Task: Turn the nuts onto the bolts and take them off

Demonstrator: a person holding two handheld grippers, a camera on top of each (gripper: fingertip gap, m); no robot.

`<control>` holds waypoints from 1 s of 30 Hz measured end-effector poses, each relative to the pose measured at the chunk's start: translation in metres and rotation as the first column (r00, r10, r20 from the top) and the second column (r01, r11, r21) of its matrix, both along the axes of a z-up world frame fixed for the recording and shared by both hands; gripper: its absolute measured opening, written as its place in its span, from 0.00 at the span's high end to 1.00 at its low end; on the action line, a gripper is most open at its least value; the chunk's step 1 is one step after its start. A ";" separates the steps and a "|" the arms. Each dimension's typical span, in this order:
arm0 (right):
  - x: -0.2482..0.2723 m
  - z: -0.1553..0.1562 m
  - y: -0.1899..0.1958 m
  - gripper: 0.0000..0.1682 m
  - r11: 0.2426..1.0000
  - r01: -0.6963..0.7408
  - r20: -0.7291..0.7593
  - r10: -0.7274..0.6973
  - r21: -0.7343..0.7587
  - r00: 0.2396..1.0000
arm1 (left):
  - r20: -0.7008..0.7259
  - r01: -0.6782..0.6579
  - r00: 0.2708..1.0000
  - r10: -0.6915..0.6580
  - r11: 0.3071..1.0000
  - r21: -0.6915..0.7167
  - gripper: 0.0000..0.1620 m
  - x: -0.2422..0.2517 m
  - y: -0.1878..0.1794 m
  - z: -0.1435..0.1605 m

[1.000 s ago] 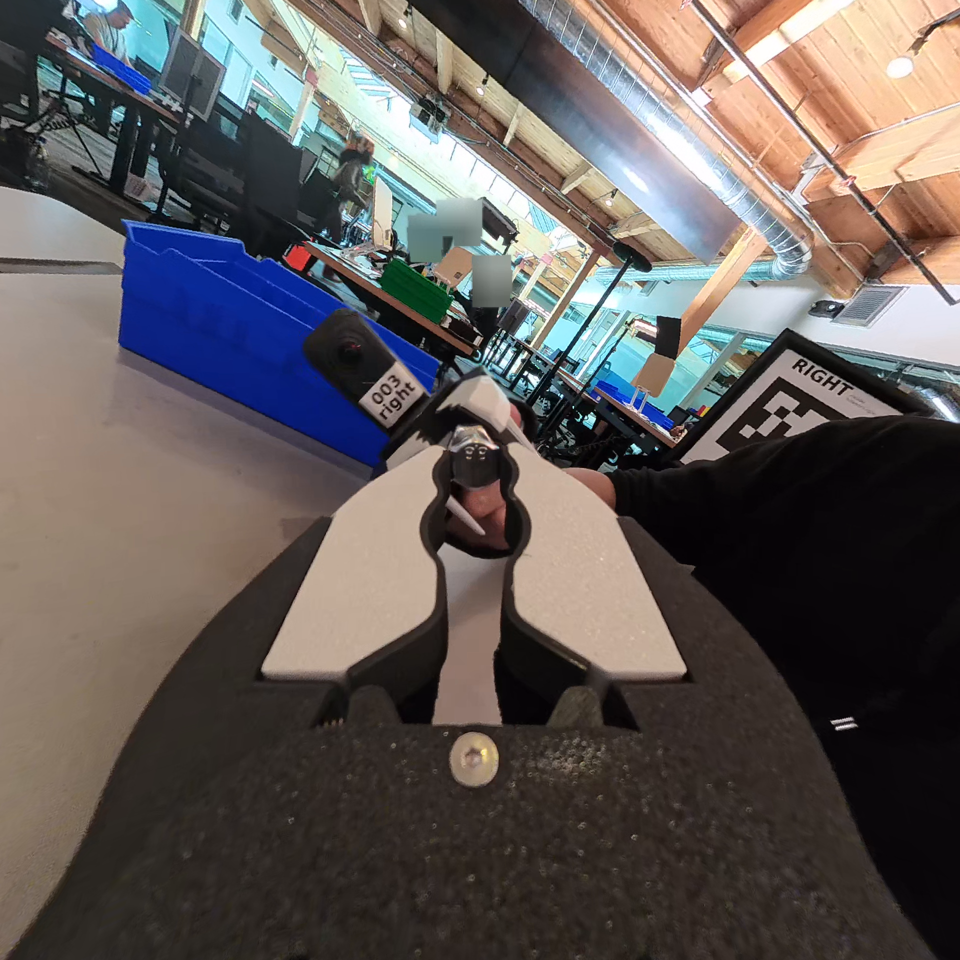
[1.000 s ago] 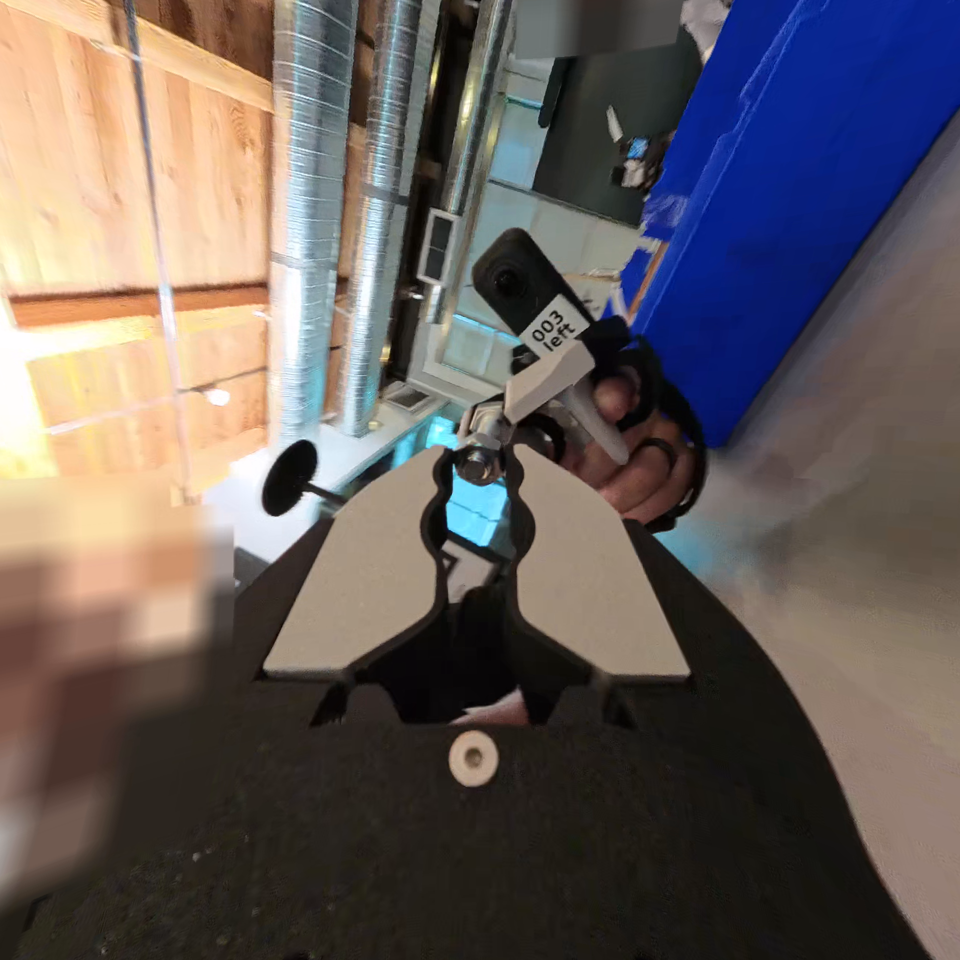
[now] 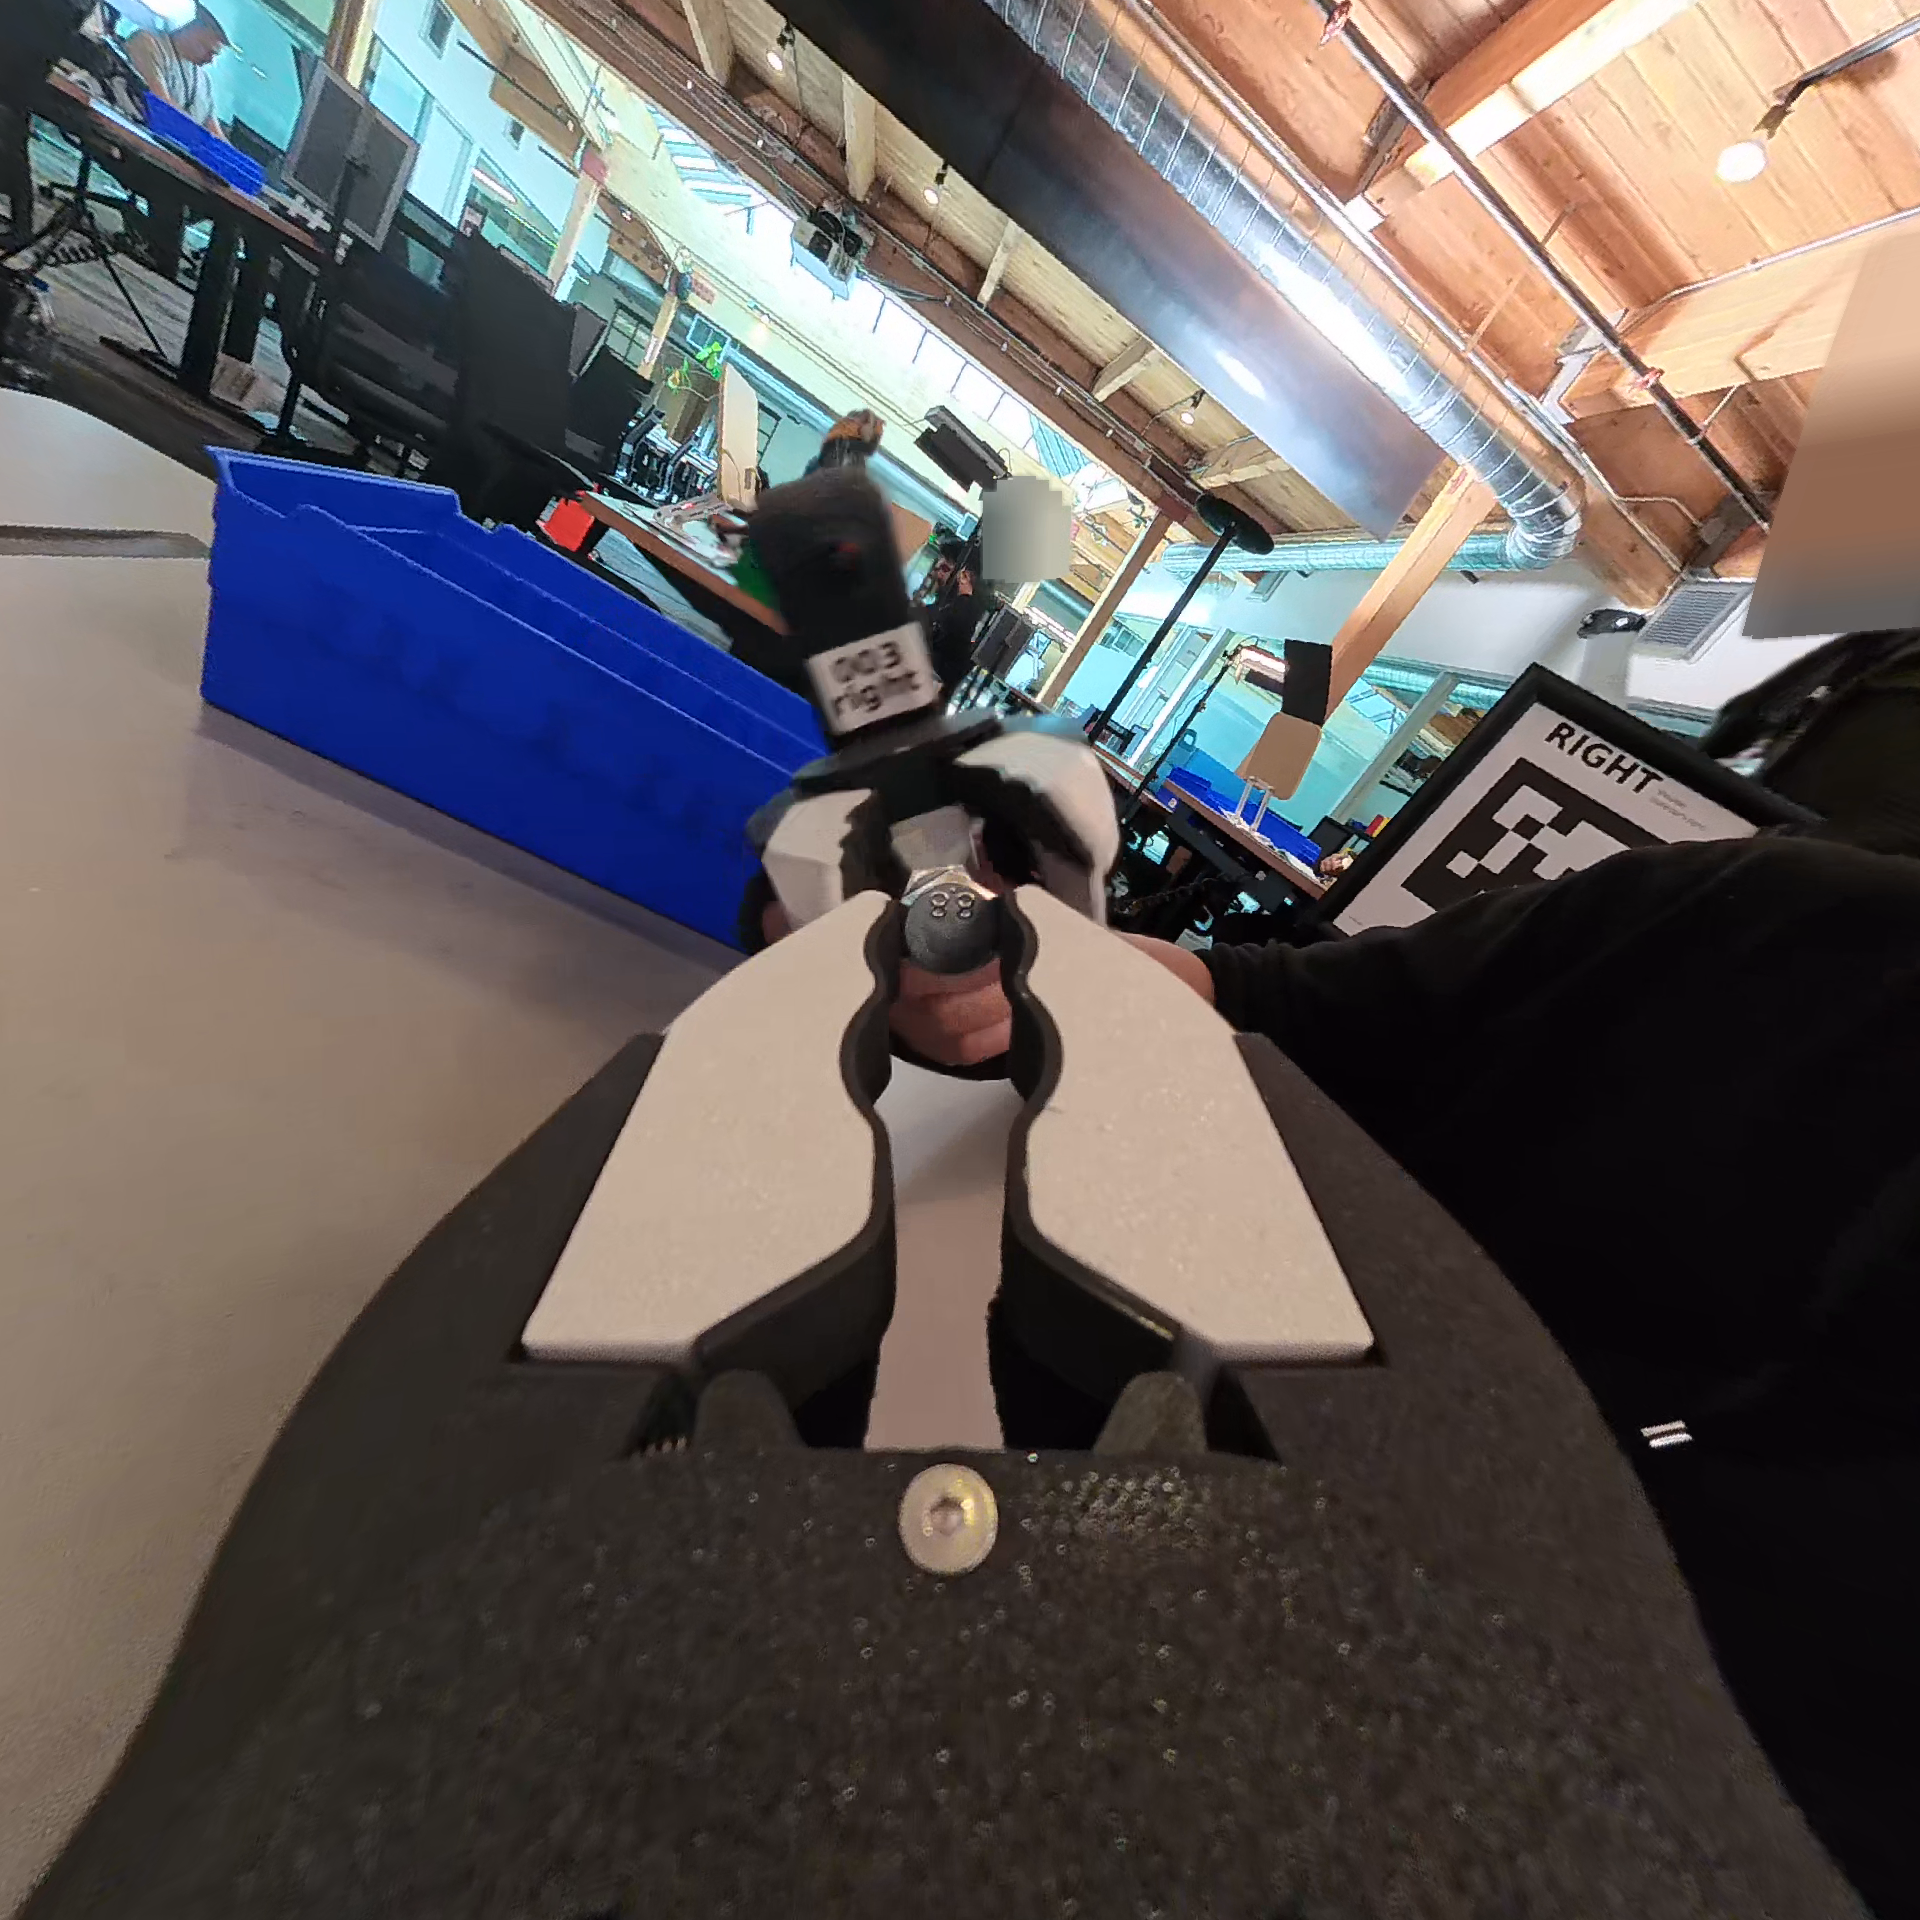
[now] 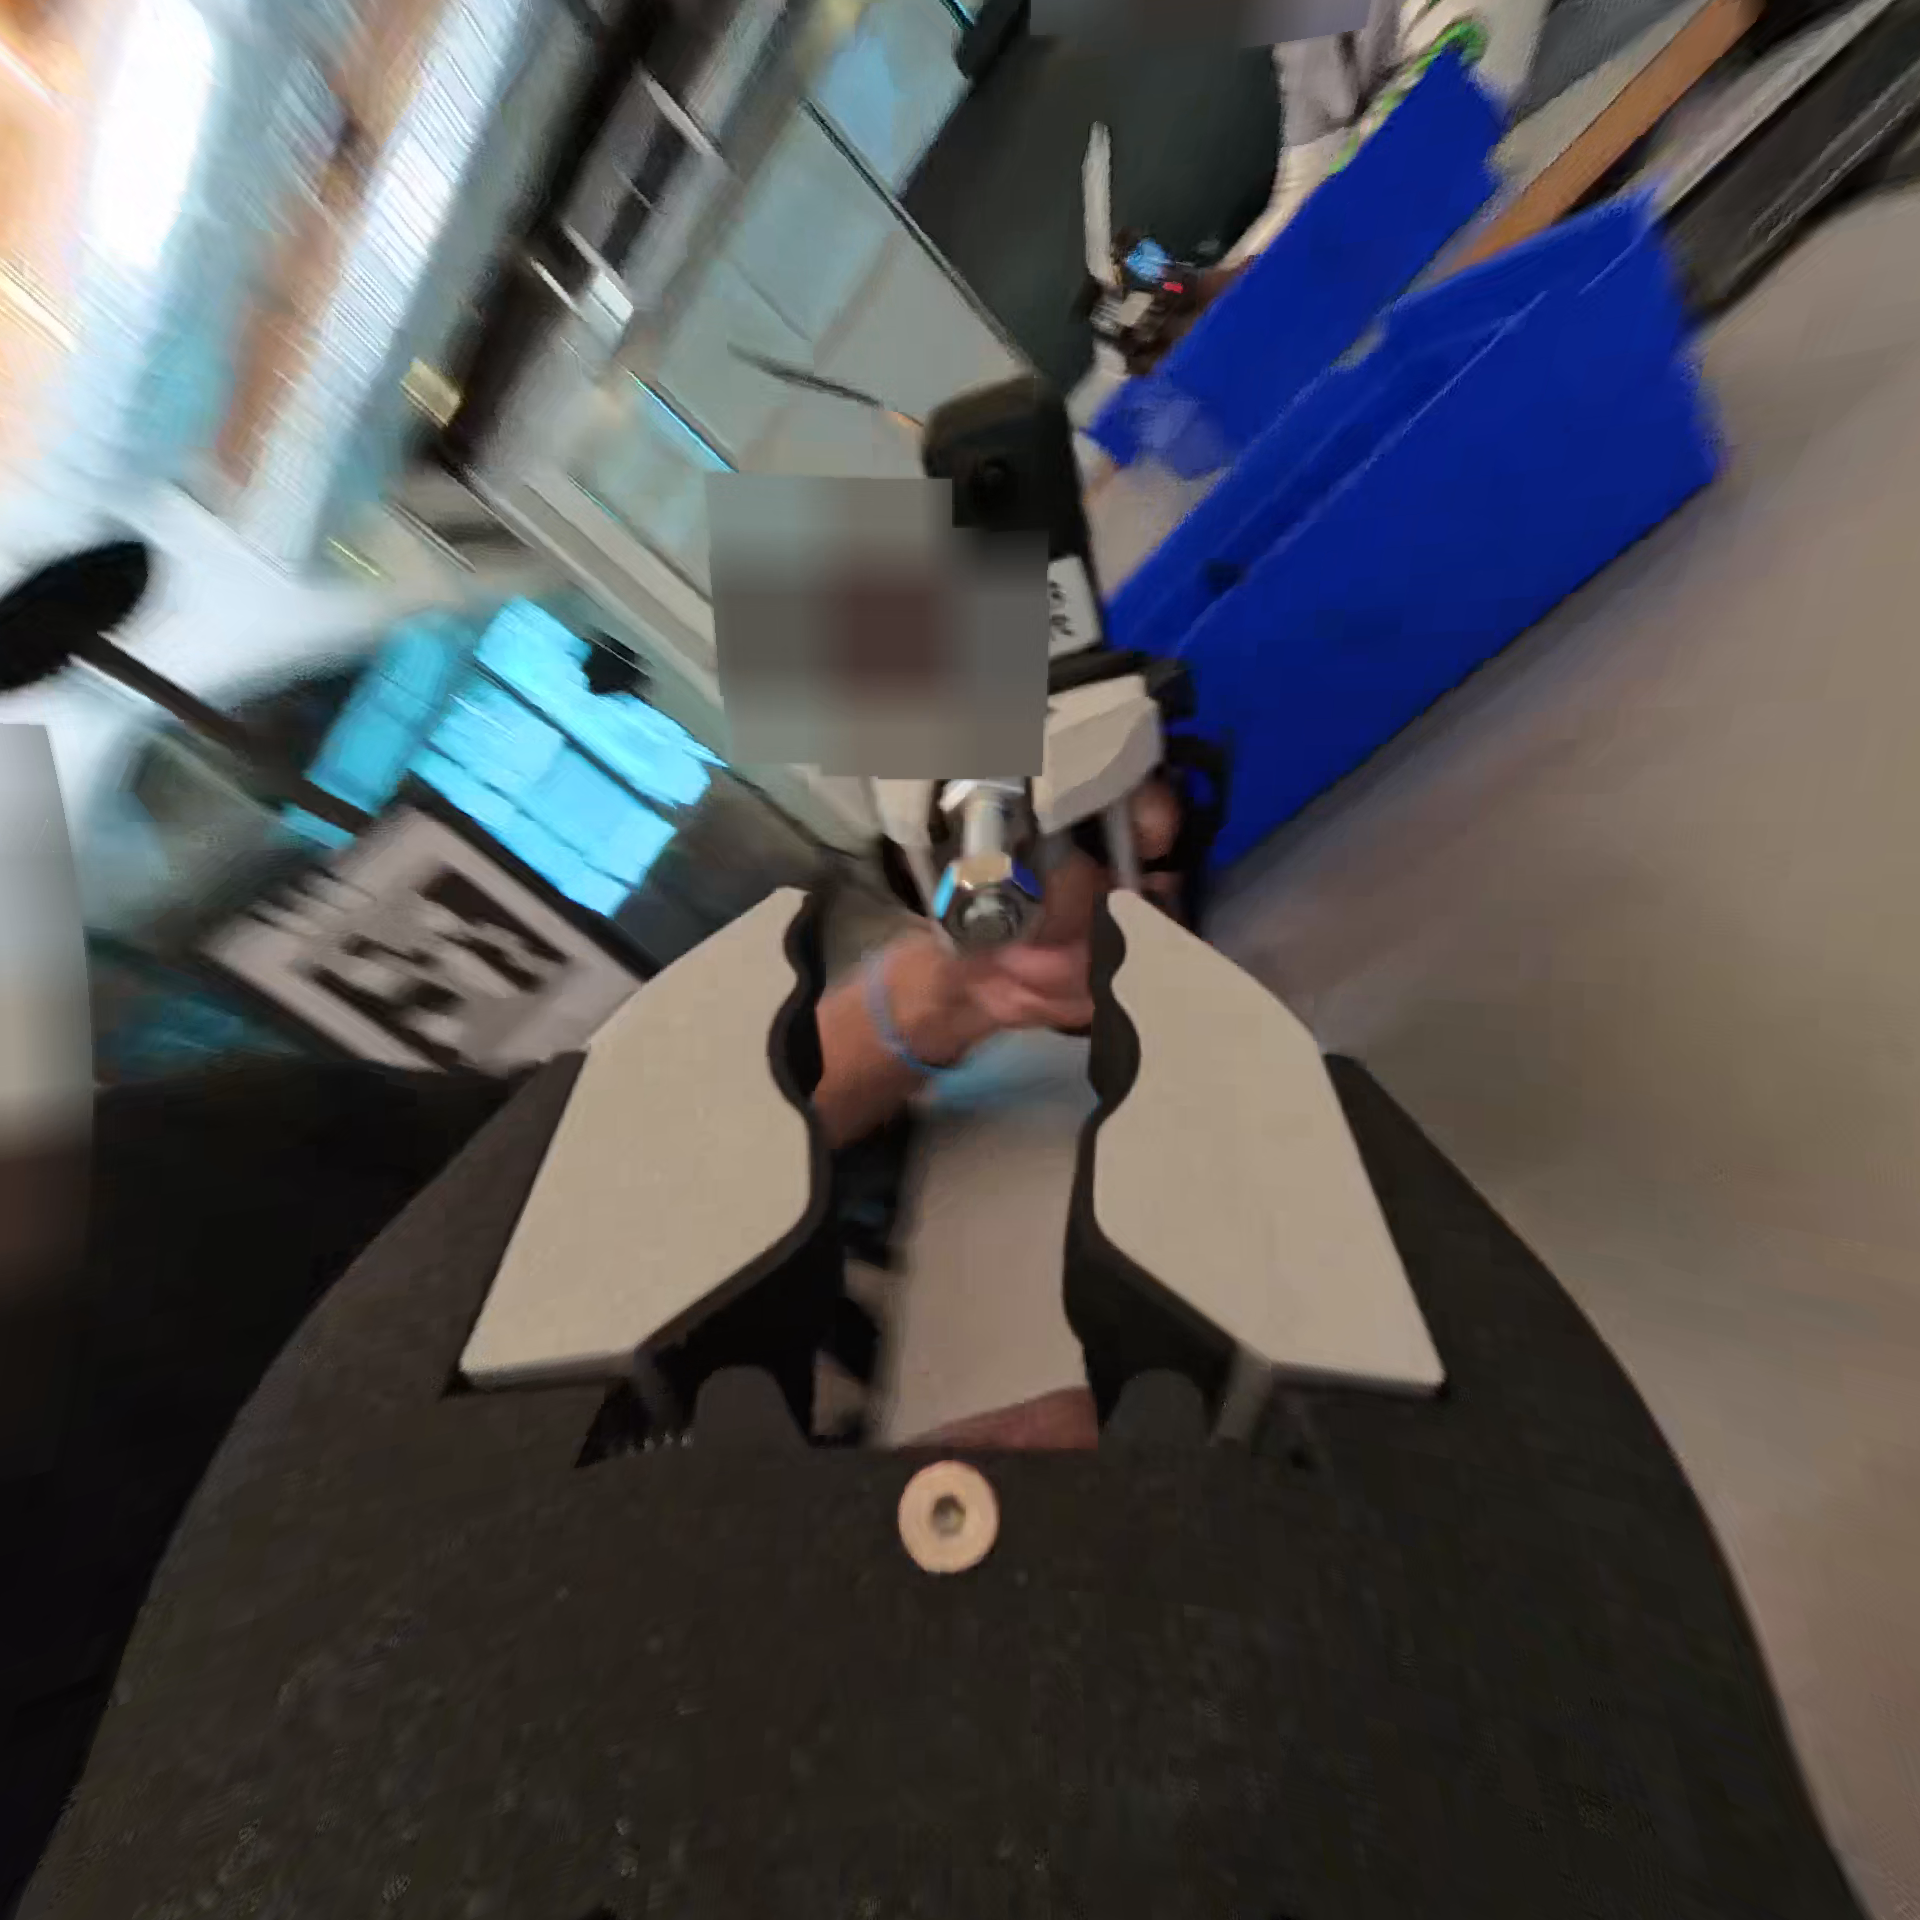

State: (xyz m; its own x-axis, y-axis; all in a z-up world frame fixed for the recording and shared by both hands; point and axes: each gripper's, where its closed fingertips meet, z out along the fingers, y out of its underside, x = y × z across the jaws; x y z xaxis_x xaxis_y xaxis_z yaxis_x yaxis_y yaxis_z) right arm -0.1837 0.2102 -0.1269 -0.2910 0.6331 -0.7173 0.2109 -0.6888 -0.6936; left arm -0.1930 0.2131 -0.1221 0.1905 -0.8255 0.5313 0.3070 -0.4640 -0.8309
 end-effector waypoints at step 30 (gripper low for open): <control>-0.001 -0.035 0.018 0.72 0.570 0.147 0.019 -0.274 0.808 0.961 | -0.020 0.009 1.000 -0.010 0.998 -0.060 0.90 0.001 0.007 -0.016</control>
State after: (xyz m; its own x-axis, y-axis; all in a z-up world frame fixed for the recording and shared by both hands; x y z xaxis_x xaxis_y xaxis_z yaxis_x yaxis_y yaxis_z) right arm -0.1845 0.2285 -0.1620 -0.0200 0.9963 0.0841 0.2628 0.0864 -0.9610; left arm -0.1917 0.2205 -0.1379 0.1940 -0.7942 0.5758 0.2853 -0.5159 -0.8077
